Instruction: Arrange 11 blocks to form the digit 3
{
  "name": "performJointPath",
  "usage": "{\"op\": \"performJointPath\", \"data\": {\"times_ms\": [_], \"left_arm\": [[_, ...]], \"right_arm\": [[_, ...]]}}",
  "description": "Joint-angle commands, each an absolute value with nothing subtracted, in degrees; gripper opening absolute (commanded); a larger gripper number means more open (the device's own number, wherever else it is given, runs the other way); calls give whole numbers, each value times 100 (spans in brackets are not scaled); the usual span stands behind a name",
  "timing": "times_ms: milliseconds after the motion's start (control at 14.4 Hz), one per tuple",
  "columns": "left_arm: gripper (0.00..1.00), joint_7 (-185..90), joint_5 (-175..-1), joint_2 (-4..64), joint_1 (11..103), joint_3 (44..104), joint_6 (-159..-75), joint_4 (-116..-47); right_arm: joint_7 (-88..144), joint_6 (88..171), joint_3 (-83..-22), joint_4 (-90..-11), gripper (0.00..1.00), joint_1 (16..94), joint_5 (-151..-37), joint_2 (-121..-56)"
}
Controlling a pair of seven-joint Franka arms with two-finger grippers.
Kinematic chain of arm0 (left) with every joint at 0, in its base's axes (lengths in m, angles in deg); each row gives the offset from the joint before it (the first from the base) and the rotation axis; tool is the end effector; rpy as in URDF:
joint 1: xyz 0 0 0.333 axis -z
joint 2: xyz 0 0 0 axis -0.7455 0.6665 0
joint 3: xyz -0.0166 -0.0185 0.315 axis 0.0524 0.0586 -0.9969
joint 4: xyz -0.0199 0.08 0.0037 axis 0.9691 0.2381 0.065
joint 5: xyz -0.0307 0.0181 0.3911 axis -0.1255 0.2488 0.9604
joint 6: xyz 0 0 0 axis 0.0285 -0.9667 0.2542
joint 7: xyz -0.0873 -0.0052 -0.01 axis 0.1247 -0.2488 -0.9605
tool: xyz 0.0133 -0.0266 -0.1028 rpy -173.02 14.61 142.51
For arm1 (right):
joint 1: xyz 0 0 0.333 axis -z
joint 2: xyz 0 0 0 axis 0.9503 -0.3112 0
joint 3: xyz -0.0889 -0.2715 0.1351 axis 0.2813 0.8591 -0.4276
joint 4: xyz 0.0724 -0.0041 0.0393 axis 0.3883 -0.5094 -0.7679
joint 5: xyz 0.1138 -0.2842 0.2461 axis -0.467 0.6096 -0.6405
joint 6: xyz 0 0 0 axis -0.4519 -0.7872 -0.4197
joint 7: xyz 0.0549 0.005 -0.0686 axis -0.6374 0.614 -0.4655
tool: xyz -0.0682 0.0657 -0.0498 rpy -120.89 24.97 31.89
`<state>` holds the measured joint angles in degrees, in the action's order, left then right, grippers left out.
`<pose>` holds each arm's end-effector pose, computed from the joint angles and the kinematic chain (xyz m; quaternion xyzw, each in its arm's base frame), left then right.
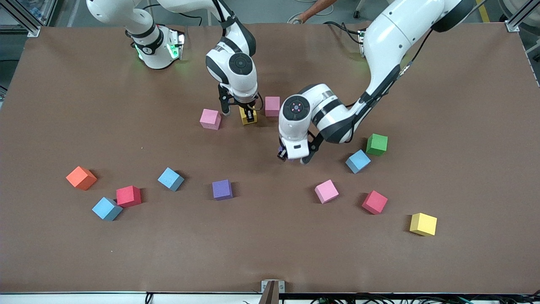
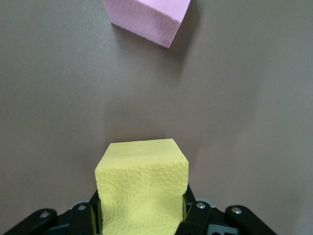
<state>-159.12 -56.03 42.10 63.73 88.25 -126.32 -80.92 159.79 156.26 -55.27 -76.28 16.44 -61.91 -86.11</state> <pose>0.4760 -0.4569 0.2436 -0.8640 -0.5027 0.0138 0.0259 0.3391 0.4414 0.2129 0.7765 -0.6291 -0.0171 0.0316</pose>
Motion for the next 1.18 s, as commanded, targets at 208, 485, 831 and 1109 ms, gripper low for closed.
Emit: {"op": "performJointPath", "data": {"times_ms": [208, 485, 831, 1109], "left_arm": [[21, -18338, -5730, 3238, 6288, 9093, -13001, -9699], [21, -19342, -5730, 2983, 6297, 9146, -13783, -10429], [21, -20036, -5730, 2807, 6279, 9190, -14390, -10773], [21, -20537, -5730, 2719, 6279, 9269, -15023, -11133]], "right_arm": [[16223, 15650, -5491, -7579, 0, 1439, -6232, -8595], [16345, 15677, -5491, -7500, 0, 1430, -6232, -8727], [16460, 15703, -5491, -7359, 0, 1342, -6241, -8938], [16478, 15694, -5491, -7341, 0, 1307, -6241, -8965]]}}
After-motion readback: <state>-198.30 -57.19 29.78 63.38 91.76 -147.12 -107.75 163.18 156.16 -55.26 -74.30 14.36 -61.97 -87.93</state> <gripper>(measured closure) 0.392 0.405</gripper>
